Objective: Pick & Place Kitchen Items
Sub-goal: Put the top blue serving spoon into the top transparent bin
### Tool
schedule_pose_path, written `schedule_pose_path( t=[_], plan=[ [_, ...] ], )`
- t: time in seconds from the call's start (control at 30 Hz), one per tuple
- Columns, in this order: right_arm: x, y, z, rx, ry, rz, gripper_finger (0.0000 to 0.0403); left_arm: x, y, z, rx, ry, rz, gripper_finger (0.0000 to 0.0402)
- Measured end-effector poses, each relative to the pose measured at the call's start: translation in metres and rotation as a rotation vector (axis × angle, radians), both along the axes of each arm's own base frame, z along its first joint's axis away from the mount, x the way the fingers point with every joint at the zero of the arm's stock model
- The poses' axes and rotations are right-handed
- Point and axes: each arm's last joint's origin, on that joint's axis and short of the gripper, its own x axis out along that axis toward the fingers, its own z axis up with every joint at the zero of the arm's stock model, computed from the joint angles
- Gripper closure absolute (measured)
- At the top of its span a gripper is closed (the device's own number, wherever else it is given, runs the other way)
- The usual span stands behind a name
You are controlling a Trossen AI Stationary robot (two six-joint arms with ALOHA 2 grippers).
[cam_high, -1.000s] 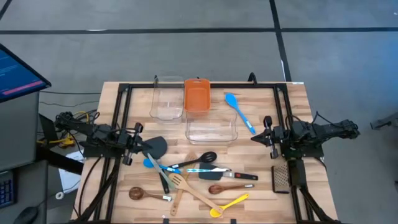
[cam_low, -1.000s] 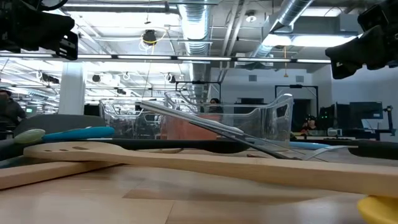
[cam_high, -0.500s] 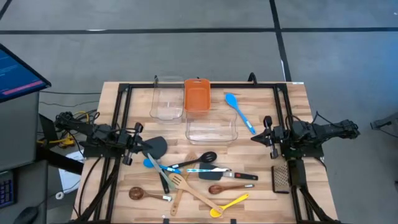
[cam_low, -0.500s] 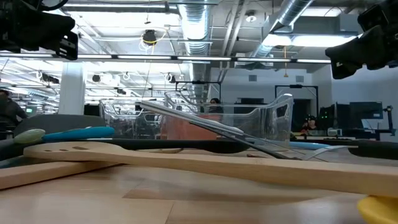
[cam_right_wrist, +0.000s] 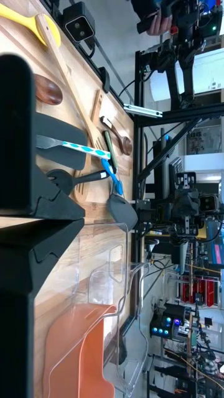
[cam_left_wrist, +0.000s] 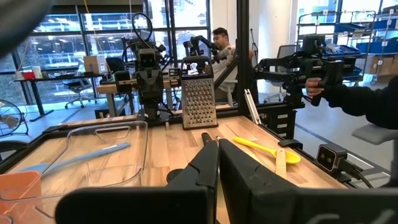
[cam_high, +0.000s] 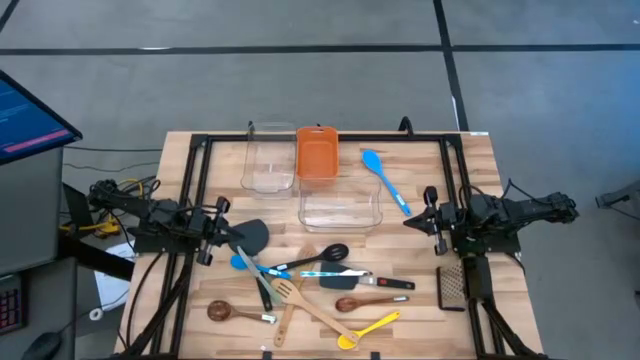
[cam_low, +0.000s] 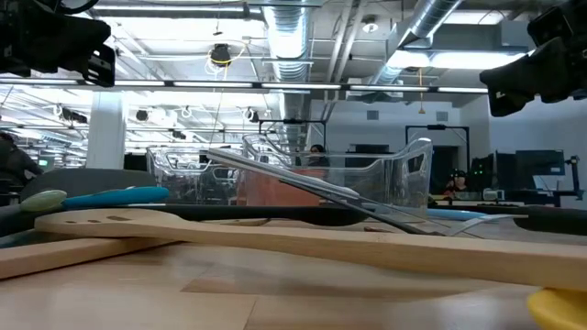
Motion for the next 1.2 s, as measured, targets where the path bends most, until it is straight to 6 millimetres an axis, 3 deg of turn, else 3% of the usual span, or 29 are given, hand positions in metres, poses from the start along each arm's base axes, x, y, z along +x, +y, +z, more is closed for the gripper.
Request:
schedule_pose_path(
  t=[1.2],
  plan=[
    [0.0000, 0.0000, -0.0001, 0.000, 0.000, 0.000, 0.0403, -0.0002, 0.0000, 0.0017, -0.006, -0.015, -0.001, 0.0399]
  ],
)
